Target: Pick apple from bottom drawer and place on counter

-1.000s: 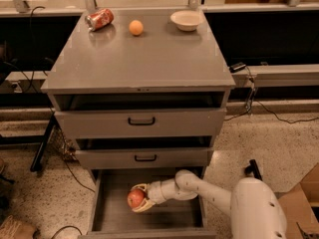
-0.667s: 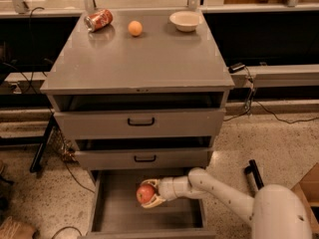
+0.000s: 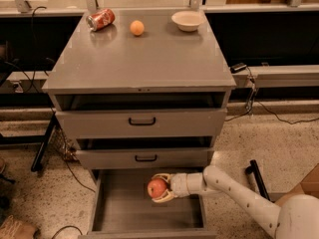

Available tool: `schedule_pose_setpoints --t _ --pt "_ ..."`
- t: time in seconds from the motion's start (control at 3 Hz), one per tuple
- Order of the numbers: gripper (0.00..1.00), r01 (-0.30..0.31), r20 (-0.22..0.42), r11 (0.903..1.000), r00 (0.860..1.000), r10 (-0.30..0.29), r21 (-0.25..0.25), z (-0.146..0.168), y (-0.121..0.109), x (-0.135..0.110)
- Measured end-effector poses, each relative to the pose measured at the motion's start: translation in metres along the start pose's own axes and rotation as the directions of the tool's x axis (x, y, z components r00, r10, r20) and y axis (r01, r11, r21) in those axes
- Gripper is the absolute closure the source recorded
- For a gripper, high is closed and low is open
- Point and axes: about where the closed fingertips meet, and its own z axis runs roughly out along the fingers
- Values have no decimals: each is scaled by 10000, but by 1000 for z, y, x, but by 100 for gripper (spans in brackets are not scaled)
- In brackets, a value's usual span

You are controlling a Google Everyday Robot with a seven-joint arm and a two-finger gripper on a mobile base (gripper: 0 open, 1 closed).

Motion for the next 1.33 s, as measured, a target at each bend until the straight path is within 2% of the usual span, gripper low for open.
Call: schedule_pose_setpoints --t 0.33,0.67,1.0,1.33 --pt "100 335 121 9992 9994 -337 232 -29 -6 -28" --pt "100 1021 -212 9895 9947 -1005 1020 -83 -17 -78" --pt "100 2033 -809 9623 9782 -1914 1810 -163 -32 -160" --pt "100 2745 -1256 9383 9594 -2525 2103 -206 -46 -210"
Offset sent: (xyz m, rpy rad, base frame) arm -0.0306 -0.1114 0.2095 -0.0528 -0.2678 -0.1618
